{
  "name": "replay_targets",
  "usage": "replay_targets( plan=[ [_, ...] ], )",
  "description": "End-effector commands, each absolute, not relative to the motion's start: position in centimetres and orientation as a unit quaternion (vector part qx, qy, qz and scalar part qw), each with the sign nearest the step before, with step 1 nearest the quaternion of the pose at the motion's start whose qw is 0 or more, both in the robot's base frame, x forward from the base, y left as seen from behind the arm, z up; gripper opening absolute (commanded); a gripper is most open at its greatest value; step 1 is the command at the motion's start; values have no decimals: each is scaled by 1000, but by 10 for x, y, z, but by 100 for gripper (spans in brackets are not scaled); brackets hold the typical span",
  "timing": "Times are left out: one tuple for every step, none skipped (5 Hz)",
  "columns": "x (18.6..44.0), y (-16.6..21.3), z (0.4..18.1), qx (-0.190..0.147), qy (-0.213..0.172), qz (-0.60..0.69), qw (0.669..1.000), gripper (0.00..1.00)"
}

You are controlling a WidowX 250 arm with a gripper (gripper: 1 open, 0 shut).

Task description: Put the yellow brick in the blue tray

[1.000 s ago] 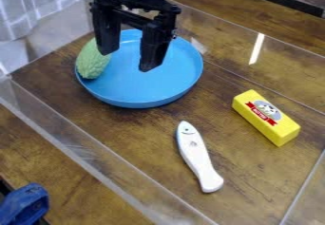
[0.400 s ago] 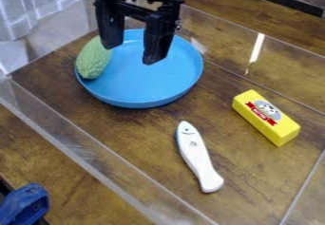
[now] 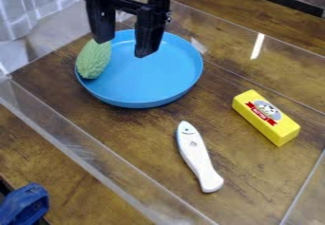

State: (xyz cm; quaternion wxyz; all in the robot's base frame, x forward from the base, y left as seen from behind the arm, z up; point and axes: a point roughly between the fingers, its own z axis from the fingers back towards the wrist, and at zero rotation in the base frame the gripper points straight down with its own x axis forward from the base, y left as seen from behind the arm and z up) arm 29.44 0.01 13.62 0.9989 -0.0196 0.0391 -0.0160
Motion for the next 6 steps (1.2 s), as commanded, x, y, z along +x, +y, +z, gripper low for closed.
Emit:
replay_targets(
  plan=[
    [301,2,155,-21,2,-18,1000,100],
    [303,0,151,-21,8,-26,999,100],
    [304,-2,146,-20,14,-32,999,100],
    [305,-3,143,-20,20,-37,999,100],
    [306,-5,142,-22,20,-40,999,100],
    [306,-5,141,-24,21,-41,999,100]
  ],
)
